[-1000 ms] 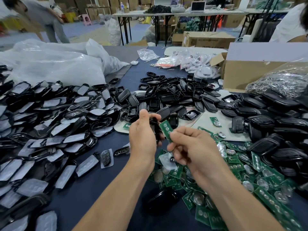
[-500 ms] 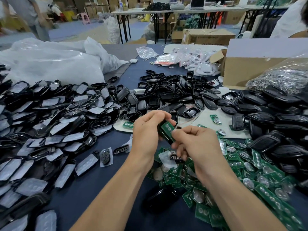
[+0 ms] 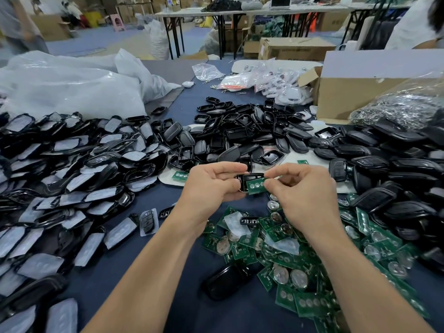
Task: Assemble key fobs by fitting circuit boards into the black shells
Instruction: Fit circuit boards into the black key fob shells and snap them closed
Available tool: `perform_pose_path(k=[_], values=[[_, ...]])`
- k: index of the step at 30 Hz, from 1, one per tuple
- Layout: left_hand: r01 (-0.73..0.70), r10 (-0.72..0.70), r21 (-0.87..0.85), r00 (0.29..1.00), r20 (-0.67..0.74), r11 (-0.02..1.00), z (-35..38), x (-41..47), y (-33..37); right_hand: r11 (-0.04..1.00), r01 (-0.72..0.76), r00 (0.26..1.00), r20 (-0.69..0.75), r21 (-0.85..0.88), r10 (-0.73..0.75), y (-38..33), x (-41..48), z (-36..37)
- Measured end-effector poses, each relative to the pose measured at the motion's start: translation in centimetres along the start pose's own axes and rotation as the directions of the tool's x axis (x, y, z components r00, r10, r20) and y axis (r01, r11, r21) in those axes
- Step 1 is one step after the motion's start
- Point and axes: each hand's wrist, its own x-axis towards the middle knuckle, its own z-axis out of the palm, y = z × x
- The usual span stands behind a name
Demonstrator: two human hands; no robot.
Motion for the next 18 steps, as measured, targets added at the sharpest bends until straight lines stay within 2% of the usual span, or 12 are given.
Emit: perform_pose_path(k=[5,12,18], values=[[-0.003,0.003,-0.001,1.000,0.010,1.000,0.18,-0.18,-0.05,0.999,0.047,0.998,-0.037,-0.005,-0.047,-0.01,-0.21,0.27],[0.049,-0.049,-0.082,0.999,0.002,0.995,0.52,-0.08,0.03,0.985,0.022,1.000,-0.018,0.173,-0.019,0.48,0.29,-0.20],[0.043,-0.041,-0.072,0.999,0.031,0.996,0.68,-0.33,0.02,0.996,0.037,0.999,-0.004,0.079,-0.037,0.57,0.18,0.12]])
